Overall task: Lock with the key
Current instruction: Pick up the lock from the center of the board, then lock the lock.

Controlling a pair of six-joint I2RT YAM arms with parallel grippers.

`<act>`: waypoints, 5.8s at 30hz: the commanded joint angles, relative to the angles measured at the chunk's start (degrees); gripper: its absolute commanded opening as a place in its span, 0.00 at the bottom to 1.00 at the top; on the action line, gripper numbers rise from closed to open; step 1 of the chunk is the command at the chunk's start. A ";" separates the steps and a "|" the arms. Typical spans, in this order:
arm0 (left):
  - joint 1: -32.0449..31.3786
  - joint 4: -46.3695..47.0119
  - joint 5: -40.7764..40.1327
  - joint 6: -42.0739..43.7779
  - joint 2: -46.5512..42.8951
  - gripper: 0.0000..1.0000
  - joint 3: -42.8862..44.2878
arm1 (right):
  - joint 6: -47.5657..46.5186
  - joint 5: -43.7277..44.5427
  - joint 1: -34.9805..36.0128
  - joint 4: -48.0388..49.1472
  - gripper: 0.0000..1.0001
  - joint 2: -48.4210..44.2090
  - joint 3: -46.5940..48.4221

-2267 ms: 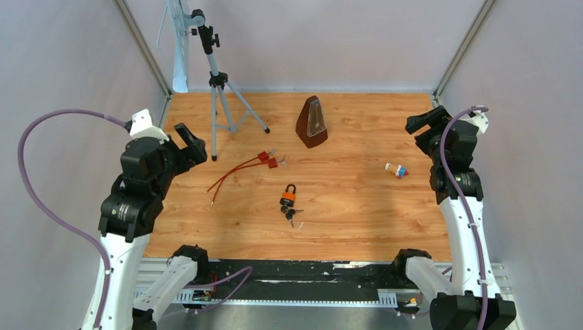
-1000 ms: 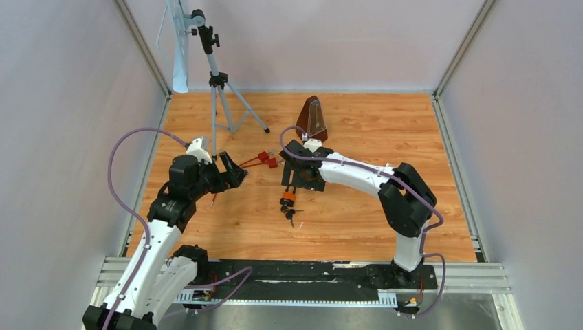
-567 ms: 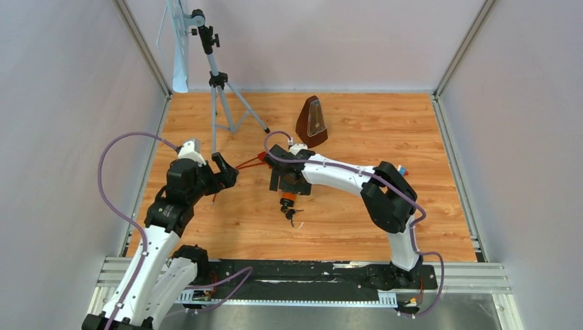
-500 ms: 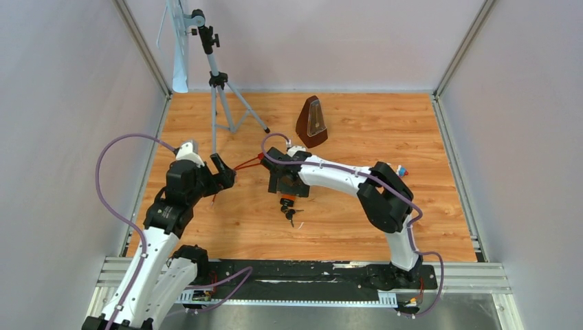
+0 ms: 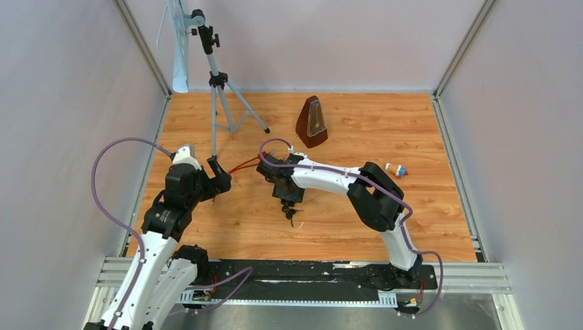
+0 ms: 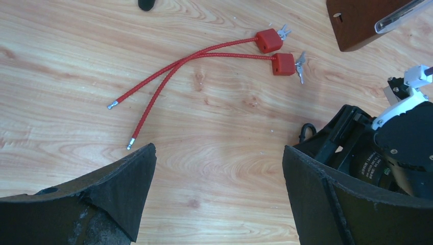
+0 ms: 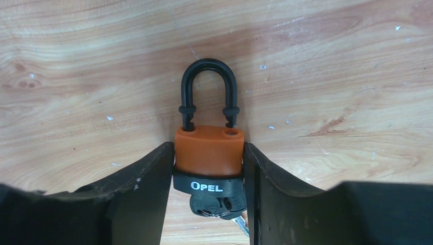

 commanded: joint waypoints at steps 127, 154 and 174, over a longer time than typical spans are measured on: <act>-28.88 30.95 48.65 9.11 14.69 0.61 13.28 | -44.89 -62.73 -20.98 55.49 0.00 -65.38 -42.29; -25.04 53.75 44.95 -10.35 15.25 0.00 1.35 | -36.50 -59.58 -20.94 58.34 0.06 -63.24 -41.77; -23.56 50.45 44.69 -17.71 15.47 0.00 4.60 | -34.80 -62.69 -23.40 58.17 0.37 -67.87 -47.89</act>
